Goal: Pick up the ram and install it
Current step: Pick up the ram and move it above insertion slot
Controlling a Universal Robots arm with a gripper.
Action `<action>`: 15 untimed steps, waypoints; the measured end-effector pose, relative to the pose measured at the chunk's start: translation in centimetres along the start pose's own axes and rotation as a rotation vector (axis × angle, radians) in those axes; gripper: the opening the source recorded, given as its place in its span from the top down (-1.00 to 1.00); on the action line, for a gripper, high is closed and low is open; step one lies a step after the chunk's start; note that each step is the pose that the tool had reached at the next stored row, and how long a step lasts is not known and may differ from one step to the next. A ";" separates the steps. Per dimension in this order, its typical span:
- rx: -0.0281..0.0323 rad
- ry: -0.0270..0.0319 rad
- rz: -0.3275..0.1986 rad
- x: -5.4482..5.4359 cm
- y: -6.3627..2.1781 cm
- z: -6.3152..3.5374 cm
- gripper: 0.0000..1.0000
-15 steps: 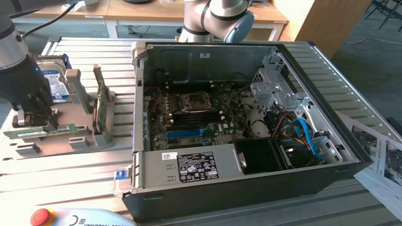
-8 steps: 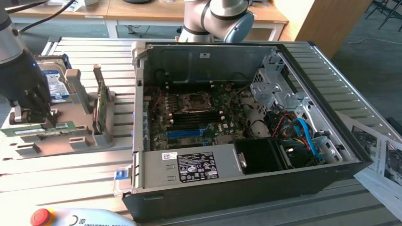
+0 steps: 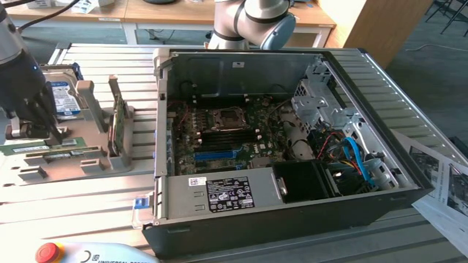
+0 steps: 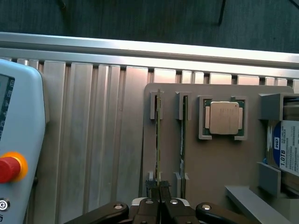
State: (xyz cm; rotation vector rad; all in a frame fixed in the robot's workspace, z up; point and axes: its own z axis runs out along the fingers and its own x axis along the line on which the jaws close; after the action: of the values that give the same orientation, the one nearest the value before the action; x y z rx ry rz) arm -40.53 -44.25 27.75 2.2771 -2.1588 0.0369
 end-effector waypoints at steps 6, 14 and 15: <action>0.0000 -0.0001 0.000 0.0 -0.01 -1.06 0.76; 0.0000 0.0000 0.001 0.0 -0.03 -2.47 0.76; 0.0000 0.0000 0.001 0.0 -0.03 -2.65 0.76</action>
State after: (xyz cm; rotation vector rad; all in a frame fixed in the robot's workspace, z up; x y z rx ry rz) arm -40.53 -44.24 30.40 2.2763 -2.1596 0.0369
